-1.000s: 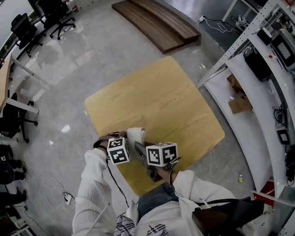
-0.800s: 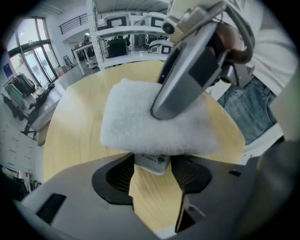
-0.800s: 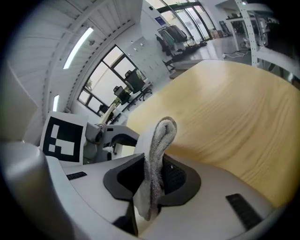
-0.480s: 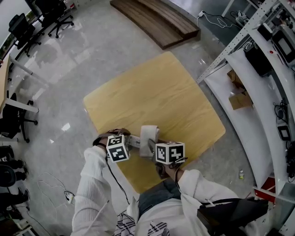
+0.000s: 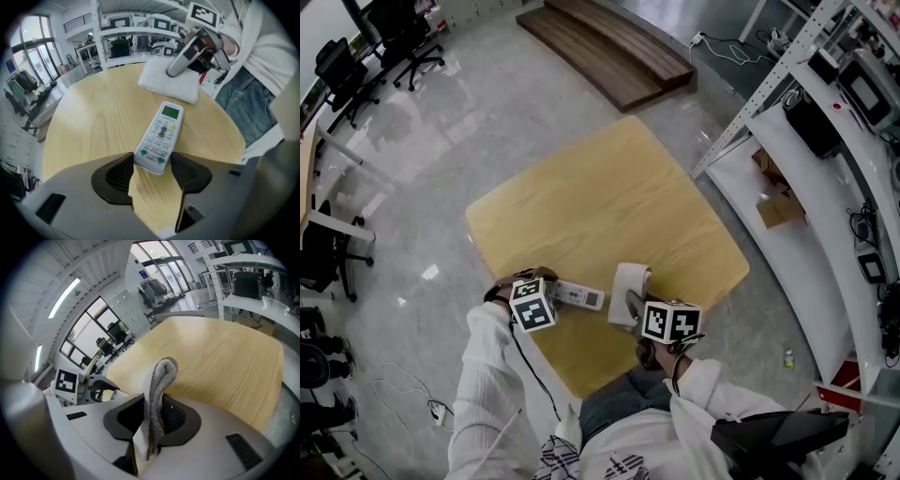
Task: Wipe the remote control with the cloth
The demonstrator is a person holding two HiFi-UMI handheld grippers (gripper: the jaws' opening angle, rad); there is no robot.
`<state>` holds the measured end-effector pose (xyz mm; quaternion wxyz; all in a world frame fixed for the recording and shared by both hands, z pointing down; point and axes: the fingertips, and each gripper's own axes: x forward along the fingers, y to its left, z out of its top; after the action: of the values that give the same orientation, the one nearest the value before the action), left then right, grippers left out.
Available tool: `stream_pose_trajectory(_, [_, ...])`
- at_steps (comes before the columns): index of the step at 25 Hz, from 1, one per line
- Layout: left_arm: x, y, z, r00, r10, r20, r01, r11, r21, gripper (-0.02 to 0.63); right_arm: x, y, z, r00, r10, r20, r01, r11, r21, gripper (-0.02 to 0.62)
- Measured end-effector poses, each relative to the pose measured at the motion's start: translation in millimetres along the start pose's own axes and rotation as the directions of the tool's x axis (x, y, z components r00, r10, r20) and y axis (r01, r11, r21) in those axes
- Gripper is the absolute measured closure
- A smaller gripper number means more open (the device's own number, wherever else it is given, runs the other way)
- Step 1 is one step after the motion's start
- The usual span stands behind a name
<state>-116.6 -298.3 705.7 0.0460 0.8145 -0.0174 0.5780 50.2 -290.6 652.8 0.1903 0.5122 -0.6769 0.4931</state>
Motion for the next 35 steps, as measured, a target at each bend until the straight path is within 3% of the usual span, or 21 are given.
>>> stream_pose_trajectory(4, [-1,6,-2,0.999,0.031,0.04,-0.029,0.998,-0.053,0.357,-13,-11,0,1.0,0.0,0.028,0.0,1.0,0.003,0.506])
stream_pose_trajectory(10, [-4,13,0,0.984,0.138,0.11,-0.12,0.98,-0.157,0.357,-33,-21,0,0.999,-0.012,0.043,0.012,1.0,0.009,0.506])
stream_pose_trajectory(18, [-4,9,-4,0.984,0.107,0.142,-0.07,0.968,-0.242,0.347,-46,-16,-8,0.999,0.0,0.048,-0.001,1.0,0.011,0.506])
stream_pose_trajectory(21, [-12,12,-12,0.97,0.139,0.202,-0.065,0.939,-0.336,0.325,-52,-13,-6,0.998,0.006,0.062,-0.005,1.0,-0.004,0.506])
stream_pose_trajectory(23, [-25,11,-18,0.95,0.183,0.253,-0.06,0.903,-0.426,0.318,-56,-13,-4,0.997,0.007,0.075,-0.006,1.0,-0.017,0.506])
stream_pose_trajectory(25, [-48,8,-17,0.901,0.266,0.342,-0.049,0.847,-0.53,0.316,-60,-12,-3,0.995,0.015,0.094,-0.012,0.999,-0.03,0.506])
stream_pose_trajectory(26, [-63,4,-13,0.86,0.323,0.395,-0.036,0.811,-0.584,0.316,-61,-11,-2,0.994,0.022,0.105,-0.019,0.999,-0.037,0.506])
stream_pose_trajectory(28, [-93,-7,0,0.755,0.436,0.49,0.009,0.74,-0.673,0.318,-62,-5,1,0.991,0.039,0.128,-0.031,0.998,-0.063,0.506])
stream_pose_trajectory(30, [-118,-28,19,0.654,0.501,0.567,0.07,0.706,-0.705,0.319,-63,7,5,0.987,0.061,0.148,-0.047,0.994,-0.095,0.506])
stream_pose_trajectory(32, [-134,-52,41,0.581,0.536,0.612,0.113,0.692,-0.713,0.319,-63,23,5,0.983,0.089,0.159,-0.071,0.99,-0.118,0.506])
stream_pose_trajectory(33, [-140,-62,50,0.553,0.567,0.611,0.12,0.672,-0.731,0.323,-63,31,3,0.982,0.104,0.16,-0.083,0.988,-0.129,0.506])
stream_pose_trajectory(34, [-145,-68,55,0.523,0.612,0.593,0.121,0.636,-0.762,0.366,-63,39,1,0.98,0.118,0.16,-0.096,0.985,-0.14,0.506])
stream_pose_trajectory(35, [-151,-72,57,0.491,0.664,0.563,0.122,0.587,-0.8,0.467,-63,48,-3,0.978,0.133,0.159,-0.108,0.982,-0.154,0.506])
